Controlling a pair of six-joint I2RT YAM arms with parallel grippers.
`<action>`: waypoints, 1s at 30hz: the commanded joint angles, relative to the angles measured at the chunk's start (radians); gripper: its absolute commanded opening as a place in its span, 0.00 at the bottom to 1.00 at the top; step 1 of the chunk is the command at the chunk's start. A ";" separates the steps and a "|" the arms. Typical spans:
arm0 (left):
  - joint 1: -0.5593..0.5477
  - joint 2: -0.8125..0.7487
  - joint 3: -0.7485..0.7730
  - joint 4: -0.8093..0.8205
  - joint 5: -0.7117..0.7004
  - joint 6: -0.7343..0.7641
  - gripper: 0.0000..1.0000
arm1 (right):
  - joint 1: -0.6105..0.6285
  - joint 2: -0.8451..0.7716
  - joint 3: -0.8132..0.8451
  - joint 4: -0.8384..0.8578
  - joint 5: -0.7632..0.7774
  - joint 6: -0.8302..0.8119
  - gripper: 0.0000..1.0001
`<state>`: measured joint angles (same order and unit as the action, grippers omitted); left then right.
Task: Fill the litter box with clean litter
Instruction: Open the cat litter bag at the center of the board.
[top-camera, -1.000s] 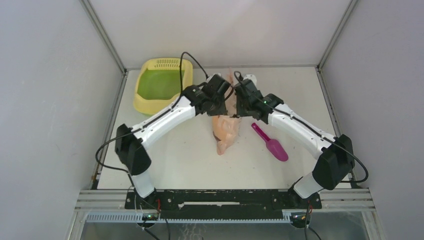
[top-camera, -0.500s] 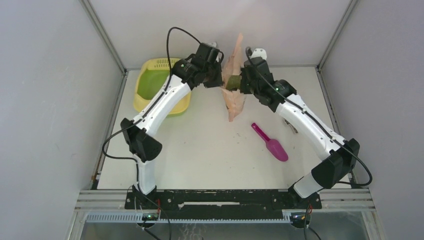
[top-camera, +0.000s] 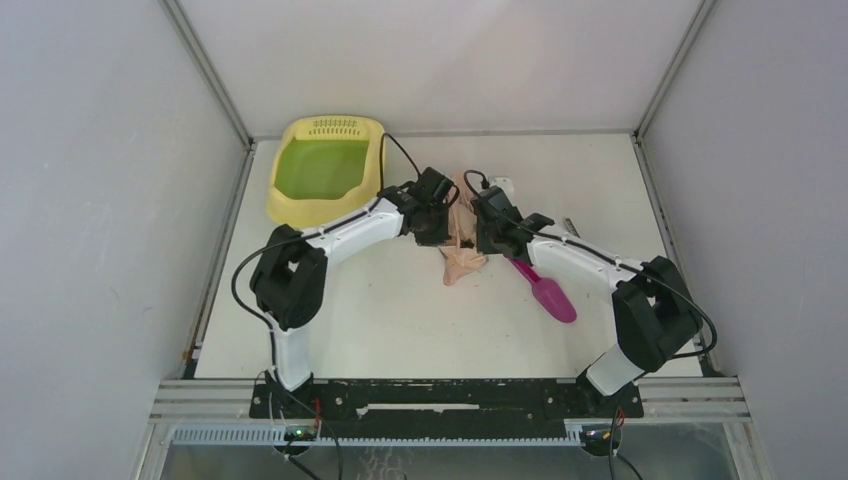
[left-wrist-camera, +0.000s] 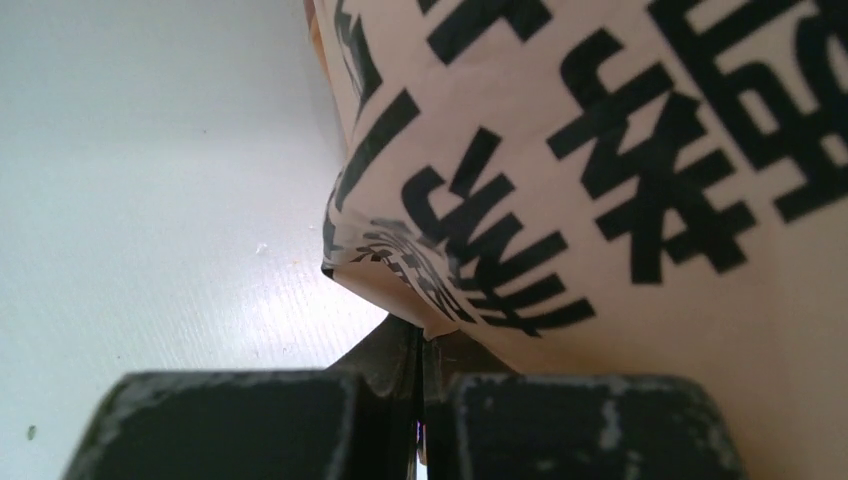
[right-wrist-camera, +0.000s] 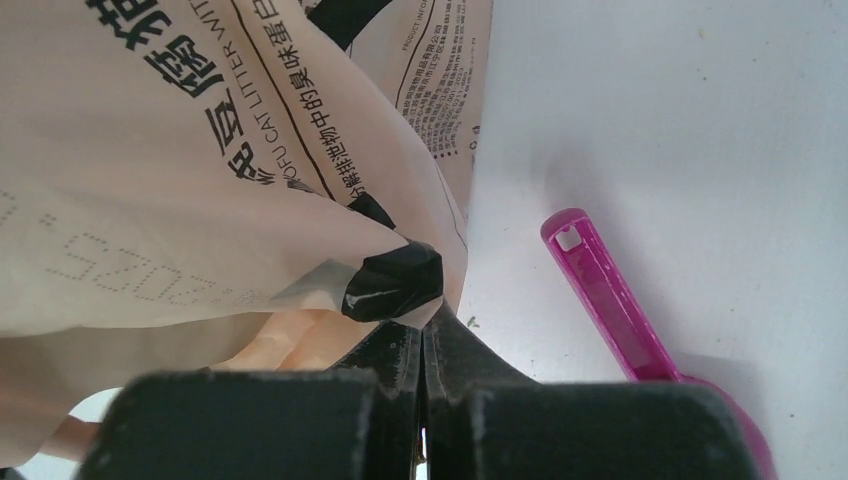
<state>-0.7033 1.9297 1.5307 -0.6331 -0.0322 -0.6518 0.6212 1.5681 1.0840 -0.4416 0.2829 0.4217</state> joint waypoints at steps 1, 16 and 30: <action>0.002 -0.029 -0.099 0.023 -0.053 -0.027 0.00 | -0.011 0.011 -0.045 0.034 0.050 0.029 0.00; -0.001 -0.255 -0.013 -0.061 -0.001 -0.010 0.30 | -0.021 -0.264 -0.006 -0.067 -0.065 -0.050 0.49; 0.001 -0.553 -0.070 -0.091 0.056 -0.022 0.64 | -0.161 -0.382 -0.217 -0.061 -0.154 -0.153 0.74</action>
<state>-0.7082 1.4799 1.5116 -0.7139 0.0048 -0.6727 0.5144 1.1492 0.9710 -0.5545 0.1982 0.3374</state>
